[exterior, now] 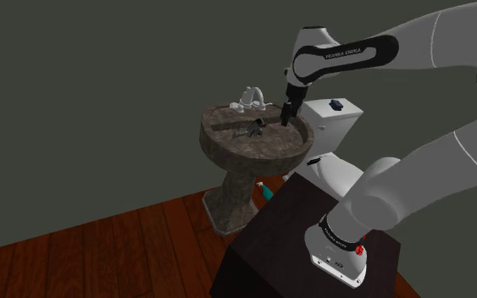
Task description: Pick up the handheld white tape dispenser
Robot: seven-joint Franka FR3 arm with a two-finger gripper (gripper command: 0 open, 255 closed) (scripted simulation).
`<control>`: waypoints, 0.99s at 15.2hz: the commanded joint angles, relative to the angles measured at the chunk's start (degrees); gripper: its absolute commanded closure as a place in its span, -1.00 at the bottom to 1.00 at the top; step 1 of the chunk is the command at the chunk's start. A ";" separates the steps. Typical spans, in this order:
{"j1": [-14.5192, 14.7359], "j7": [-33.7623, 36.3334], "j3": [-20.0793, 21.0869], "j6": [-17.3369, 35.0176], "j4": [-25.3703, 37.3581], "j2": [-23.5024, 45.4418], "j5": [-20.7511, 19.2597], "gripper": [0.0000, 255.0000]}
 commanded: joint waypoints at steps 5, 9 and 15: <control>0.00 -9.42 -4.91 8.84 6.34 13.57 5.03 -1.00; -0.99 -16.86 -6.47 12.79 12.19 23.21 11.14 -1.00; -5.55 -27.23 -5.01 15.32 23.55 37.59 20.98 -1.00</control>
